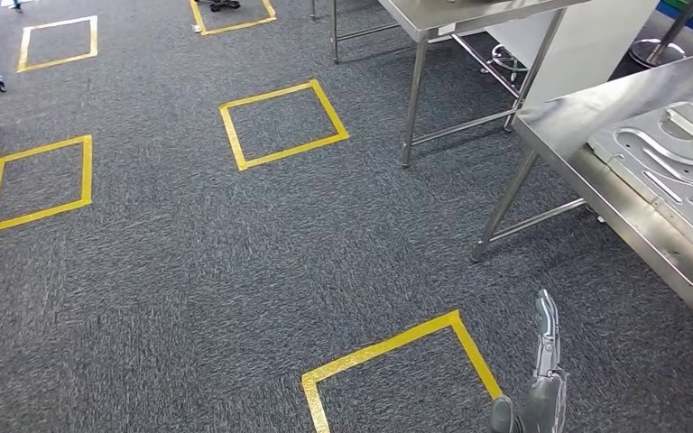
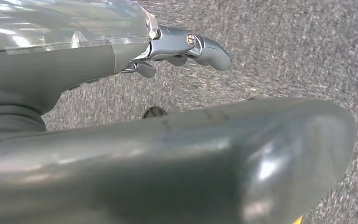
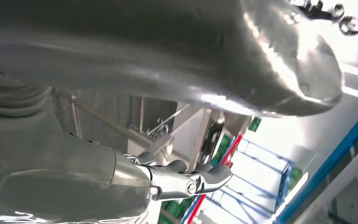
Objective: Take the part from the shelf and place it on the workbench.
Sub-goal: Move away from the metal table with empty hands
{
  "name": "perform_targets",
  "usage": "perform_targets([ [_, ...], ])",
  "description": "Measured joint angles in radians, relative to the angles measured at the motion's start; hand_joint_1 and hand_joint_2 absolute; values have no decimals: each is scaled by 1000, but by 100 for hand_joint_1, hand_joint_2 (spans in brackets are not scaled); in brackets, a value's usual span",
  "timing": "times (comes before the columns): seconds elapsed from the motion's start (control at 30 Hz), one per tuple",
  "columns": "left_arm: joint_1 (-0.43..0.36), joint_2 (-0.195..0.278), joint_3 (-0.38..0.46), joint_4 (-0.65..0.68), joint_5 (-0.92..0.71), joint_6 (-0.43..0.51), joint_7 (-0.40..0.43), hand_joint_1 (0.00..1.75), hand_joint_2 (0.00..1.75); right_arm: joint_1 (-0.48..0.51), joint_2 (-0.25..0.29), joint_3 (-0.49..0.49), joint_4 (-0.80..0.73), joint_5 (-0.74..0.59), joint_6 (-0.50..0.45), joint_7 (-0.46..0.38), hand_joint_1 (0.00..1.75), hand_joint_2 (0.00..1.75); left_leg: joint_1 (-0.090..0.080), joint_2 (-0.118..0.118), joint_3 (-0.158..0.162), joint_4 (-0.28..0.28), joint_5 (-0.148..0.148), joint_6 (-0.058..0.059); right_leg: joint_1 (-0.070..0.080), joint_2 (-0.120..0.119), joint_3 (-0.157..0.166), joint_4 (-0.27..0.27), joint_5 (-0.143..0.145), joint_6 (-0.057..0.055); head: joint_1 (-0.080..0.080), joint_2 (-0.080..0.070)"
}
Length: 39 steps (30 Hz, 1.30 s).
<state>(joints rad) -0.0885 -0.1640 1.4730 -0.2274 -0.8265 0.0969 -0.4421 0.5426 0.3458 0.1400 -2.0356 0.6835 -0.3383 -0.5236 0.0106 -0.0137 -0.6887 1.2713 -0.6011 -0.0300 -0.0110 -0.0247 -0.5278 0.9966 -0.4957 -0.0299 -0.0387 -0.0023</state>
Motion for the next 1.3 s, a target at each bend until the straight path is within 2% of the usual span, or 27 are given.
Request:
perform_targets([
  [0.03, 1, 0, 0, 0, 2, 0, 0, 0, 0, 1, 0, 0, 0, -2, 0, 0, 0, 0, 2, 3, -4, 11, 5, -2, 1, -12, 1, 0, -1, 1, 0, 0],
  [0.07, 1, -1, 0, 0, 4, 0, 0, 0, 0, 0, 0, -1, 0, -5, 0, 0, 0, 0, 3, 8, 13, -19, 28, -4, 1, -24, 2, 1, -3, 2, 0, 0],
  [0.17, 0, -1, 0, 0, 15, 1, 2, 0, 0, 0, 1, -1, 0, -31, 1, -4, 0, 0, -1, 50, 120, -220, 114, 5, 4, -51, 10, 3, -10, 12, 0, 0],
  [0.23, -3, -1, 1, 0, 31, 2, 2, 0, 0, -7, 1, -1, -1, -67, 12, -10, 0, 0, -7, 61, 142, -271, 124, 17, 6, -64, 13, 4, -13, 23, 1, 0],
  [0.3, -3, -1, 4, 0, 47, 2, 4, 0, 0, -27, 2, -4, -1, -104, 39, -12, 0, 0, -9, 45, 141, -275, 129, 30, 6, -73, 16, 3, -15, 35, 1, 0],
  [0.37, -5, -1, 9, 0, 57, 1, 9, 0, 0, -52, 2, -9, -1, -122, 63, -9, 0, 0, -6, 30, 146, -285, 137, 43, 2, -47, 7, 32, -38, 45, 2, 0],
  [0.43, -10, -1, 12, 0, 65, -4, 12, 0, 0, -71, 2, -15, 2, -130, 71, -7, 0, 0, -6, 14, 147, -291, 143, 52, -2, -1, -41, 138, -100, 51, 4, 0],
  [0.47, -13, -1, 13, 0, 69, -9, 12, 0, 0, -79, 2, -19, 6, -134, 72, -6, 0, 0, -7, 4, 145, -290, 145, 55, -2, 13, -77, 208, -131, 52, 5, 0],
  [0.5, -14, -1, 14, 0, 71, -13, 11, 0, 0, -86, 2, -22, 11, -138, 73, -7, 0, 0, -9, -8, 143, -289, 145, 56, -2, 18, -106, 262, -148, 52, 5, 0],
  [0.53, -14, -2, 14, 0, 72, -16, 7, 0, 0, -94, 2, -25, 16, -141, 75, -9, 0, 0, -10, -19, 142, -287, 145, 56, -2, 21, -122, 286, -145, 51, 5, 0],
  [0.57, -14, -5, 14, 0, 72, -15, -1, 0, 0, -102, 2, -26, 21, -142, 78, -12, 0, 0, -11, -31, 141, -285, 145, 56, -2, 23, -118, 270, -121, 49, 5, 0],
  [0.6, -16, -11, 14, 0, 73, -10, -12, 0, 0, -109, 2, -27, 25, -142, 81, -15, 0, 0, -11, -44, 142, -282, 144, 56, -2, 28, -96, 218, -82, 47, 5, 0],
  [0.67, -24, -30, 14, -2, 73, 1, -42, 0, 0, -126, 2, -28, 31, -139, 86, -8, 0, 0, -12, -68, 139, -275, 142, 52, -3, 63, -40, 85, -18, 41, 5, 0],
  [0.73, -34, -56, 11, -18, 70, 6, -62, 0, 0, -138, 2, -35, 33, -140, 89, 10, 0, 0, -11, -88, 130, -270, 143, 43, -3, 91, -16, 22, -1, 36, 5, 0],
  [0.8, -40, -79, 1, -40, 78, 24, -70, 0, 0, -142, 2, -53, 34, -150, 96, 14, 0, 0, -8, -103, 122, -271, 146, 30, 0, 79, -16, 16, 1, 27, 5, 0],
  [0.83, -40, -85, -5, -53, 86, 29, -64, 0, 0, -142, 2, -63, 34, -156, 98, 8, 0, 0, -7, -94, 119, -266, 142, 25, -1, 70, -14, 12, 4, 21, 4, 0],
  [0.9, -38, -87, -14, -79, 101, 20, -38, 0, 0, -139, 5, -74, 34, -160, 89, -3, 0, 0, -8, -48, 92, -207, 104, 16, -3, 48, -9, 4, 7, 7, 2, 0],
  [0.93, -36, -85, -19, -89, 104, 12, -27, 0, 0, -135, 6, -78, 34, -158, 80, -5, 0, 0, -7, -21, 65, -150, 73, 13, -2, 36, -7, 2, 6, 2, 1, 0],
  [0.97, -35, -82, -23, -94, 105, 9, -22, 0, 0, -130, 7, -80, 34, -155, 70, -4, 0, 0, -6, -7, 30, -80, 40, 9, 0, 22, -7, 2, 5, -1, 1, 0],
  [1.0, -32, -79, -28, -94, 105, 11, -22, 0, 0, -124, 7, -82, 34, -150, 62, -3, 0, 0, -4, -2, 1, -21, 18, 5, 1, 9, -7, 2, 3, -2, 1, 0],
  [1.03, -28, -76, -34, -94, 105, 15, -22, 0, 0, -119, 7, -84, 35, -145, 55, -3, 0, 0, -2, 0, -16, 12, 12, 2, 2, -4, -7, 2, 2, -2, 1, 0],
  [1.07, -24, -73, -39, -94, 105, 19, -23, 0, 0, -114, 7, -85, 35, -139, 49, -3, 0, 0, 0, 3, -13, 6, 26, 0, 2, -17, -5, 3, 0, -1, 1, 0],
  [1.1, -20, -70, -43, -94, 105, 23, -24, 0, 0, -109, 7, -86, 35, -131, 44, -3, 0, 0, 1, 9, 12, -41, 56, 0, 3, -28, -2, 3, -3, 1, 1, 0],
  [1.13, -17, -67, -47, -94, 105, 26, -27, 0, 0, -103, 7, -86, 35, -124, 38, -3, 0, 0, 1, 23, 53, -115, 91, 2, 3, -38, 2, 3, -6, 4, 1, 0],
  [1.2, -15, -61, -57, -94, 103, 33, -36, 0, 0, -94, 7, -86, 34, -109, 27, -1, 0, 0, -5, 51, 119, -236, 133, 11, 6, -56, 9, 4, -13, 13, 2, 0],
  [1.23, -15, -60, -61, -94, 100, 37, -41, 0, 0, -91, 7, -86, 34, -105, 23, 1, 0, 0, -8, 58, 133, -264, 138, 16, 8, -63, 12, 4, -15, 18, 2, 0],
  [1.3, -12, -59, -68, -94, 94, 46, -48, 0, 0, -88, 7, -87, 33, -99, 18, 7, 0, 0, -12, 45, 132, -272, 138, 28, 8, -75, 16, 3, -18, 28, 3, 0],
])
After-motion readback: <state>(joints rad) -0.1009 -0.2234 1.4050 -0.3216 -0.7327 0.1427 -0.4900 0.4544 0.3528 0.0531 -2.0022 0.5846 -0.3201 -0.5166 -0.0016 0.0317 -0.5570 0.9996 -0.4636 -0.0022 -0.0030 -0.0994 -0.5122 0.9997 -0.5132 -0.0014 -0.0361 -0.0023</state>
